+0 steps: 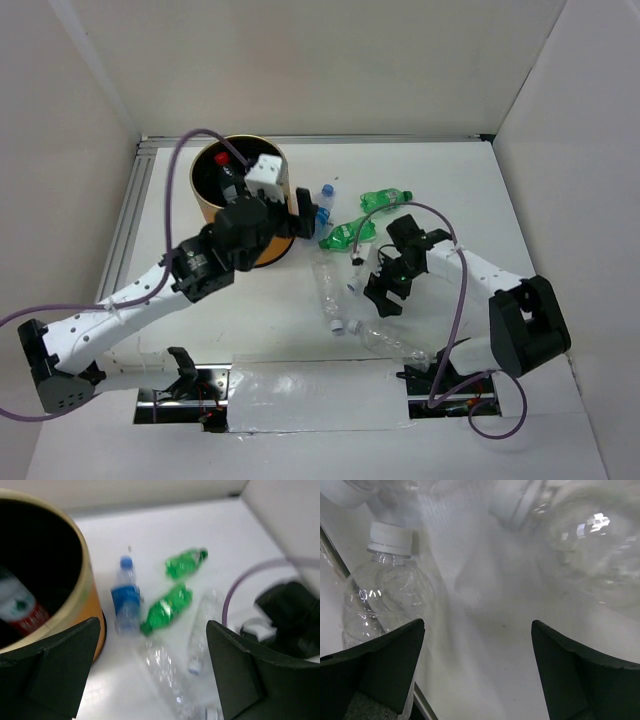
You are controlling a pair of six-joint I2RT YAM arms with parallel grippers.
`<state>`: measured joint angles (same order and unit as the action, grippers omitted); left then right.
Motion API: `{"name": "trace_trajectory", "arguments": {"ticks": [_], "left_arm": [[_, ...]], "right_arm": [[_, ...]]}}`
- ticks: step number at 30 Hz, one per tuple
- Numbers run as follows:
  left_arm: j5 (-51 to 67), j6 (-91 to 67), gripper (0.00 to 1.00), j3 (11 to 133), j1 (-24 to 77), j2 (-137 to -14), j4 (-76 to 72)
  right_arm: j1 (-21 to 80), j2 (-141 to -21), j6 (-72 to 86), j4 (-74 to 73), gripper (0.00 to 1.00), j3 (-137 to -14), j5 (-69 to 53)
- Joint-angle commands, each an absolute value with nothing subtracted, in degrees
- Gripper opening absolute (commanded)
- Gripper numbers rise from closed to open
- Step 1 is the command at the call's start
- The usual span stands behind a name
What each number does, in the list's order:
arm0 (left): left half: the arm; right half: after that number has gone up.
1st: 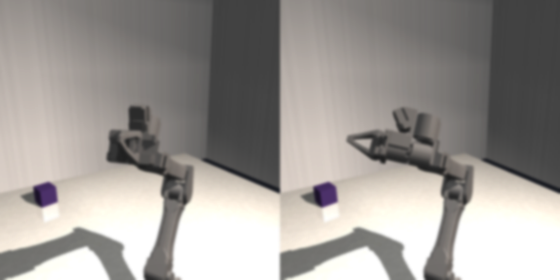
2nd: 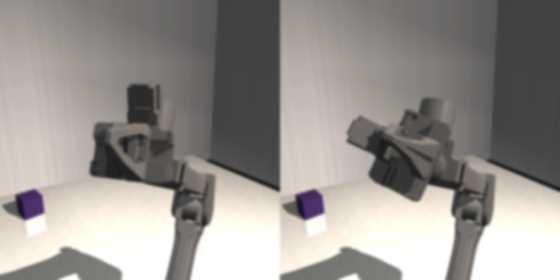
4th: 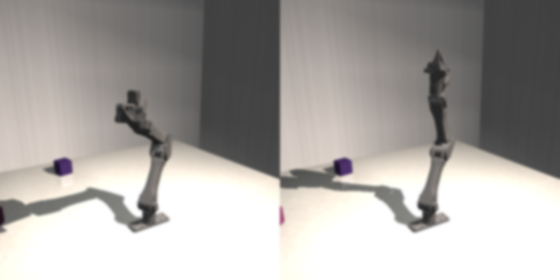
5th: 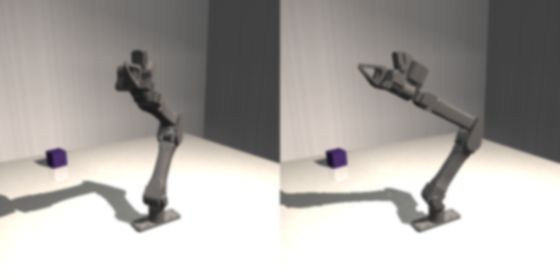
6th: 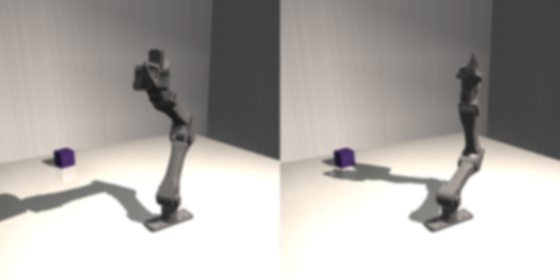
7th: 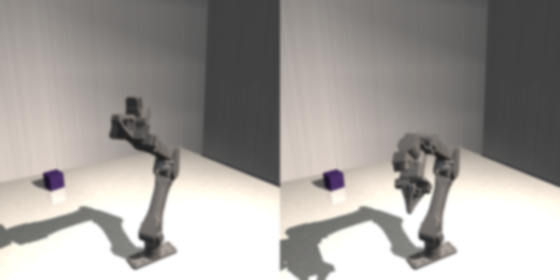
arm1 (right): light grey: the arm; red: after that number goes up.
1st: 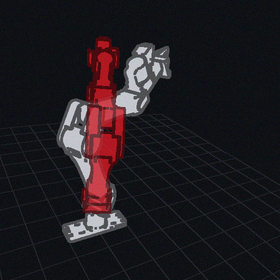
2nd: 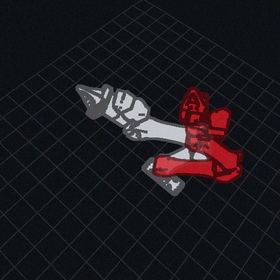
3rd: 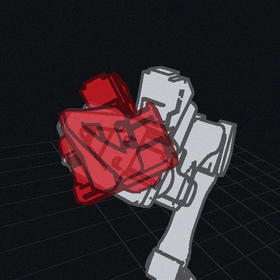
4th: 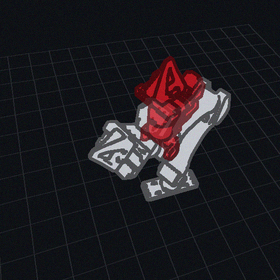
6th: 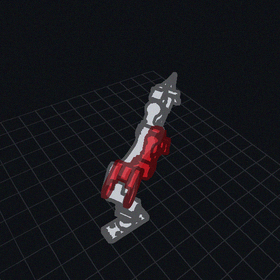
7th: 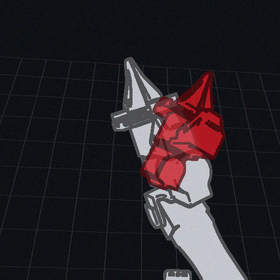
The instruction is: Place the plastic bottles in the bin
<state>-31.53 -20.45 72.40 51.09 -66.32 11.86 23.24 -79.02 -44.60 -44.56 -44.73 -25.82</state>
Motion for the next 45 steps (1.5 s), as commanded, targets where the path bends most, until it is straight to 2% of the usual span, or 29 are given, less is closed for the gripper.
{"name": "trace_trajectory", "arguments": {"ticks": [1,5,9,10,14,17,22,26,30,32,33,34,35,37,38,39,41,42,43,45], "left_arm": [[-36.30,-32.30,1.00,65.49,54.84,-67.50,13.97],[-33.49,-41.82,1.00,58.47,56.68,-68.02,13.89],[-31.30,-48.25,1.00,57.22,56.69,-73.19,13.28],[-31.29,-49.04,1.00,57.74,57.21,-74.69,13.79],[-28.93,-48.52,1.00,62.66,57.74,-83.30,14.32],[-27.33,-49.03,1.00,67.13,58.27,-91.80,14.76],[-27.86,-54.48,1.00,79.61,58.79,-107.12,28.89],[-27.86,-58.18,1.00,81.04,58.80,-113.28,33.56],[-28.91,-58.10,1.00,77.79,59.41,-112.07,31.75],[-28.92,-58.10,0.94,76.47,59.41,-111.53,31.11],[-27.87,-57.57,0.85,76.46,59.41,-111.53,30.59],[-27.86,-56.96,0.85,76.46,59.41,-112.32,30.59],[-27.17,-56.95,0.66,76.46,59.41,-112.32,30.59],[-26.63,-56.17,0.41,76.46,59.94,-113.03,30.59],[-26.63,-55.21,0.31,76.46,60.55,-112.07,30.59],[-26.63,-54.67,0.16,76.46,61.43,-110.84,31.20],[-29.17,-51.51,0.07,76.99,62.66,-105.07,31.90],[-30.48,-50.63,0.03,78.47,63.36,-102.77,33.56],[-32.76,-49.32,0.01,79.36,64.07,-100.31,34.27],[-35.32,-46.15,0.01,83.12,64.07,-93.12,35.94]], "right_arm": [[22.06,-77.09,-44.47,-46.05,0.94,-52.45,-26.62],[22.06,-73.23,-41.84,-42.83,0.94,-54.84,-27.86],[19.86,-68.40,-43.93,-38.50,0.97,-53.62,-27.25],[19.17,-66.99,-48.82,-37.37,1.00,-52.57,-27.25],[18.02,-59.08,-62.48,-33.41,1.00,-47.83,-28.65],[17.40,-57.39,-61.97,-31.46,1.00,-47.98,-29.44],[13.19,-58.72,-59.59,-33.84,1.00,-49.92,-32.26],[11.26,-57.05,-62.73,-33.05,1.00,-49.39,-35.32],[9.40,-55.81,-70.11,-33.57,1.00,-47.90,-41.73],[7.92,-55.28,-73.02,-34.10,1.00,-46.50,-43.85],[7.39,-56.76,-76.00,-35.23,1.00,-46.49,-45.68],[7.38,-56.78,-78.03,-35.24,1.00,-45.97,-46.57],[7.38,-57.56,-80.31,-36.11,1.00,-45.97,-47.28],[6.77,-60.63,-84.17,-37.35,1.00,-45.97,-48.42],[6.77,-61.86,-86.03,-38.14,0.98,-47.01,-48.43],[6.77,-64.83,-86.04,-38.75,0.96,-47.72,-47.82],[6.77,-68.54,-77.13,-37.45,0.86,-52.26,-46.06],[6.25,-73.08,-71.42,-36.75,0.72,-54.73,-45.45],[6.24,-75.47,-62.67,-38.04,0.65,-57.45,-45.44],[5.63,-79.70,-54.19,-40.51,0.61,-64.67,-44.91]]}}
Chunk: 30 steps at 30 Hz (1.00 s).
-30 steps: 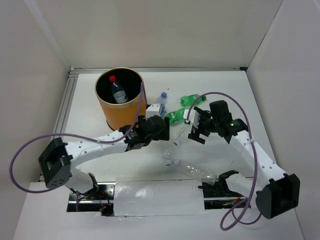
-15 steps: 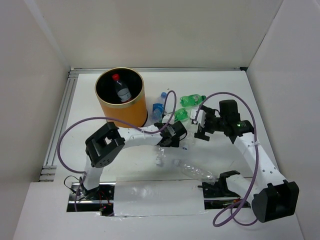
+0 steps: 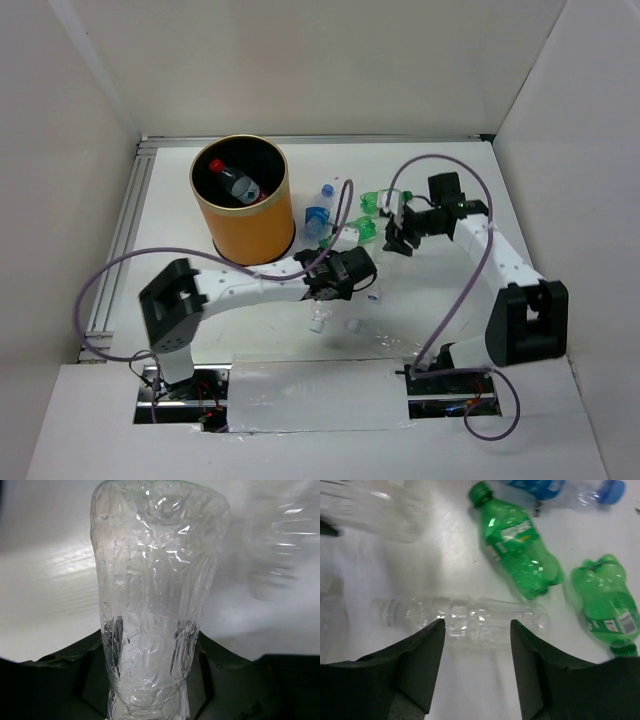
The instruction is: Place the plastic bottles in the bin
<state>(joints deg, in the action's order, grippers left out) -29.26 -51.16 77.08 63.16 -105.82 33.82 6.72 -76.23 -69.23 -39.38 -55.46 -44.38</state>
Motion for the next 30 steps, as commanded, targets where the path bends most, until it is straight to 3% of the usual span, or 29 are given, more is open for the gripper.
{"name": "trace_trajectory", "arguments": {"ticks": [1,3,4,6,11,15,18,28,30], "left_arm": [[-38.29,-44.66,0.01,84.45,64.07,-90.81,35.95],[-40.59,-40.09,0.03,88.75,63.28,-87.12,35.95],[-41.91,-38.60,0.03,90.16,62.15,-84.23,35.95],[-45.78,-35.96,0.09,93.06,60.30,-82.10,35.42],[-51.85,-28.49,0.12,92.73,50.29,-76.83,27.09],[-49.49,-23.75,0.13,88.08,40.19,-76.29,18.83],[-48.26,-23.20,0.14,86.23,34.38,-78.83,13.37],[-46.93,-23.99,0.19,95.62,25.58,-90.61,9.76],[-46.93,-23.29,0.24,96.15,24.96,-91.49,9.76]], "right_arm": [[5.63,-82.41,-49.79,-41.65,0.66,-66.17,-44.91],[5.10,-83.06,-44.41,-42.98,0.80,-68.20,-46.76],[5.10,-83.06,-39.51,-39.50,0.83,-68.20,-45.28],[5.10,-83.06,-28.95,-39.46,0.83,-70.39,-42.99],[3.52,-84.20,-2.81,-39.12,0.83,-69.53,-33.08],[4.13,-86.12,4.55,-40.69,0.83,-68.65,-20.42],[4.13,-86.13,6.06,-40.17,0.84,-65.93,-18.81],[3.60,-91.49,7.21,-36.65,0.89,-61.44,-24.61],[3.60,-92.98,7.82,-35.08,0.89,-60.91,-25.22]]}}
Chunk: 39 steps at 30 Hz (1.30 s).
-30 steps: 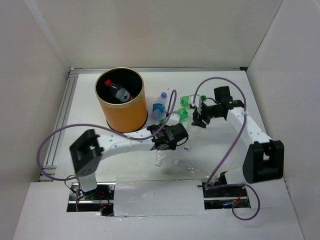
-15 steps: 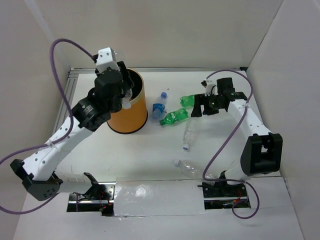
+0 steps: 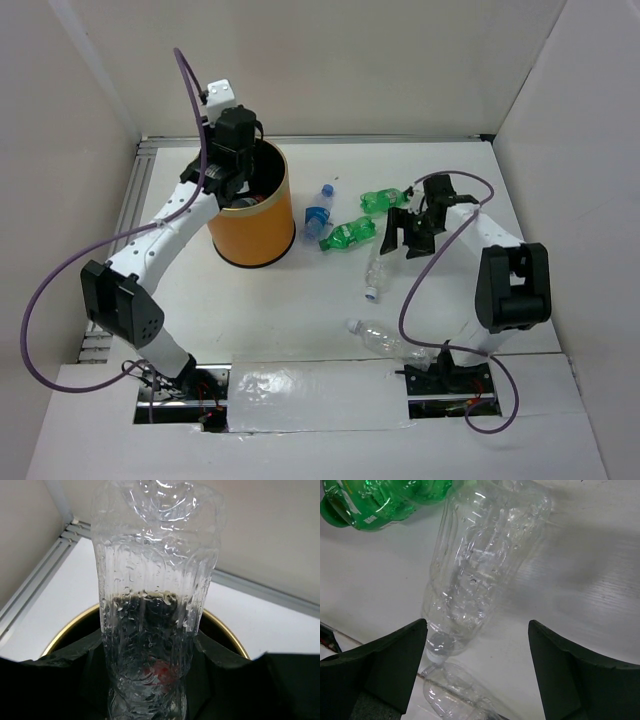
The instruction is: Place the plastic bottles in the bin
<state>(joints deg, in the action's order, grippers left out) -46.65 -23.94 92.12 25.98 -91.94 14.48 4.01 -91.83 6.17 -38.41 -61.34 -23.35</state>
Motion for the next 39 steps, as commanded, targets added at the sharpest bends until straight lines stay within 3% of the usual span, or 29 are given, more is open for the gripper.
{"name": "trace_trajectory", "arguments": {"ticks": [1,2,6,8,12,16,17,18,21,24,25,31,39], "left_arm": [[-46.93,-22.51,0.26,96.15,24.35,-92.71,9.76],[-46.41,-23.02,0.30,96.15,24.35,-93.33,11.15],[-44.92,-24.17,0.85,89.85,23.82,-92.30,13.54],[-43.77,-24.17,0.98,87.90,23.82,-90.71,12.84],[-42.01,-18.65,1.00,85.80,28.89,-83.79,10.99],[-34.30,-8.28,0.98,76.08,39.77,-74.73,3.27],[-26.97,-6.78,0.97,73.50,41.90,-69.83,1.60],[-22.63,-5.55,0.93,71.04,43.49,-67.70,0.71],[-7.86,-6.32,0.89,62.08,48.59,-61.45,1.93],[-0.47,-8.96,0.85,51.44,52.64,-56.01,0.72],[0.17,-9.66,0.84,46.20,55.26,-54.68,-1.65],[-3.42,-8.97,0.84,35.95,65.11,-50.98,-5.98],[-10.54,-8.44,0.87,34.89,75.48,-55.54,-4.14]], "right_arm": [[3.60,-93.68,8.34,-34.55,0.89,-60.91,-25.22],[3.60,-94.56,9.05,-34.54,0.89,-60.39,-25.22],[3.60,-99.92,10.63,-32.35,0.89,-60.38,-25.22],[3.60,-100.98,11.16,-31.46,0.89,-60.38,-24.70],[4.22,-103.10,11.69,-29.27,0.82,-61.52,-23.47],[3.70,-104.59,8.89,-31.72,0.39,-63.98,-26.35],[3.08,-102.33,7.48,-34.43,0.24,-64.77,-27.15],[3.08,-100.74,3.99,-35.58,0.20,-66.17,-28.64],[3.08,-93.70,-7.00,-41.11,0.16,-72.56,-37.04],[3.08,-91.32,-17.36,-45.18,0.12,-81.09,-46.72],[3.08,-91.32,-18.71,-45.18,0.06,-86.78,-48.50],[7.02,-98.24,-15.66,-26.74,0.04,-107.08,-65.09],[23.79,-121.78,-0.98,-9.17,0.01,-138.54,-68.20]]}}
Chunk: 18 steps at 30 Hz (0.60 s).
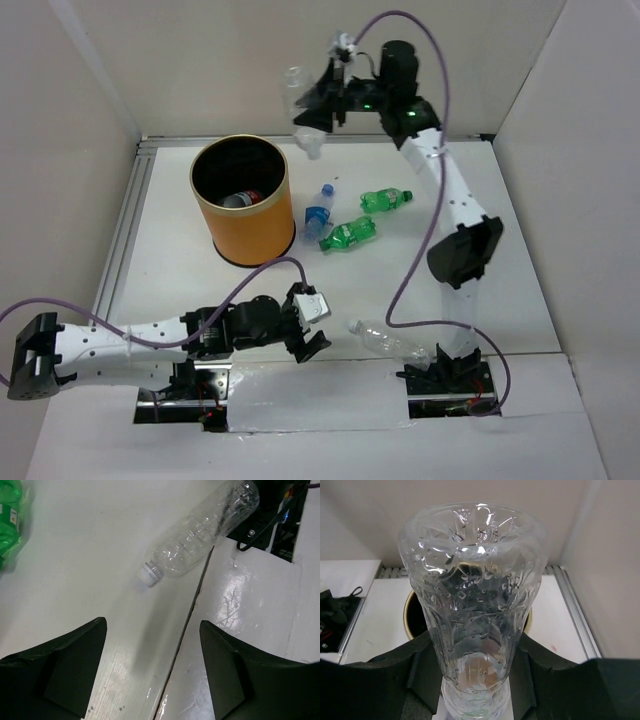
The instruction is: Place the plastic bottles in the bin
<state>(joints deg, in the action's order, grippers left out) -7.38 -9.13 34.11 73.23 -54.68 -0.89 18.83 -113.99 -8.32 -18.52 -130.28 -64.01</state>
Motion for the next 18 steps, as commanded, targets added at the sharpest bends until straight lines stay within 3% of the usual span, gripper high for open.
{"name": "trace_trajectory", "arguments": {"ticks": [1,3,8,11,12,13,14,15,18], "left_arm": [[-11.07,-8.44,0.89,34.89,76.11,-56.59,-3.43],[-12.74,-8.44,0.90,35.41,78.21,-57.38,-3.43],[-14.50,-7.83,0.94,36.04,80.33,-60.29,-4.04],[-14.51,-5.81,0.97,37.26,80.33,-62.66,-6.23],[-14.50,-5.10,0.98,37.27,80.33,-63.45,-6.76],[-14.50,-3.71,0.98,38.14,80.33,-65.37,-7.38],[-14.50,-2.56,0.98,39.19,80.33,-66.52,-9.04],[-14.50,-0.46,0.99,39.81,80.33,-67.84,-9.92],[-12.84,2.98,0.99,42.53,80.33,-73.46,-13.60]], "right_arm": [[25.30,-123.56,0.86,-8.18,0.01,-141.30,-67.68],[29.33,-126.29,2.72,-5.64,0.01,-146.40,-66.46],[34.89,-128.93,3.26,-1.67,0.01,-145.72,-63.20],[36.04,-128.94,1.41,-4.65,0.10,-143.36,-62.14],[36.04,-128.94,0.88,-5.53,0.21,-142.65,-61.36],[36.04,-128.94,-0.43,-6.84,0.41,-142.12,-61.35],[36.04,-128.15,-1.48,-10.07,0.92,-141.60,-60.22],[35.34,-127.62,-3.41,-11.50,1.00,-141.59,-58.55],[31.22,-124.37,-1.51,-12.39,1.00,-141.59,-55.65]]}}
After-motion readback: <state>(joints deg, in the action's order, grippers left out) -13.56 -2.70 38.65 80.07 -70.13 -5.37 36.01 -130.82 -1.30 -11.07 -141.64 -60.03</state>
